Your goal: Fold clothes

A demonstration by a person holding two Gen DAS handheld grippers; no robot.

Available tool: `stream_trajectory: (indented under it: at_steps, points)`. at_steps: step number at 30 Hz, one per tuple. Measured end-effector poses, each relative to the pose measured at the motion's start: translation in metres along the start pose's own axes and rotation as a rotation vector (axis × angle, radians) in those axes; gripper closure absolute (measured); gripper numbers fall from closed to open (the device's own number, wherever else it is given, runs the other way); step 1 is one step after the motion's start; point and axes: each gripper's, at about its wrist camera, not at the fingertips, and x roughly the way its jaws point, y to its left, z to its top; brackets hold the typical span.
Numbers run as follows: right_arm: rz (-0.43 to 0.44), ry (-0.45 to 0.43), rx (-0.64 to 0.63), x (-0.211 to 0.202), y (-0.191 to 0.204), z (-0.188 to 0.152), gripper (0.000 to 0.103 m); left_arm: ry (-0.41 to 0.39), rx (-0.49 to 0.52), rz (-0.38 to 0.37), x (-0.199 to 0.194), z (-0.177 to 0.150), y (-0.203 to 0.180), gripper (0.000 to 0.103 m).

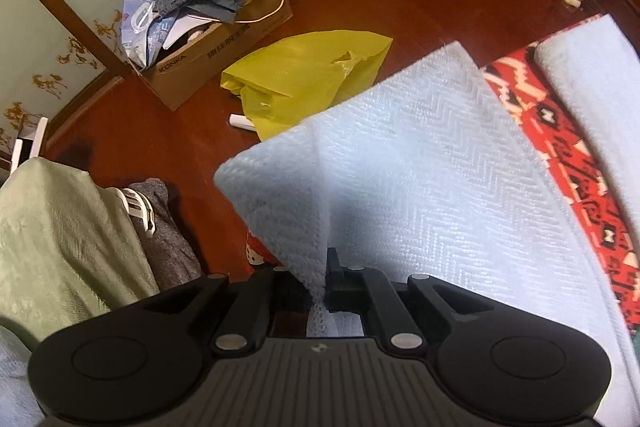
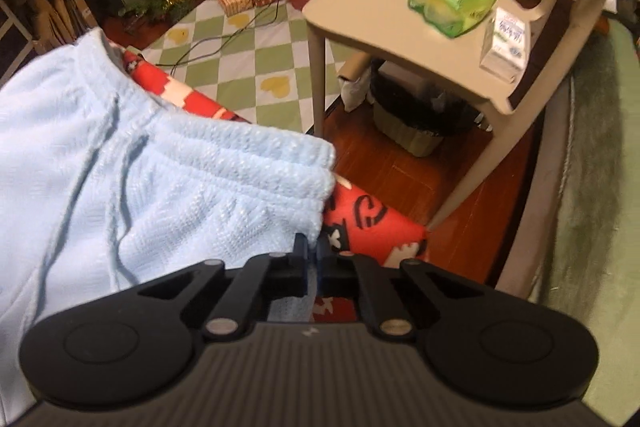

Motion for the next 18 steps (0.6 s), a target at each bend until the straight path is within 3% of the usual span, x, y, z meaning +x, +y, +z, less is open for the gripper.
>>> stream_trajectory:
  at_steps: [13,18]
  points:
    - [0.055,-0.059,0.041,-0.113,-0.023,0.017,0.101,0.035,-0.002,-0.186,-0.07,0.023,0.046,0.098]
    - [0.051,-0.07,0.041,-0.158,-0.037,0.012,0.101,0.035,-0.004,-0.222,-0.099,0.029,0.075,0.098]
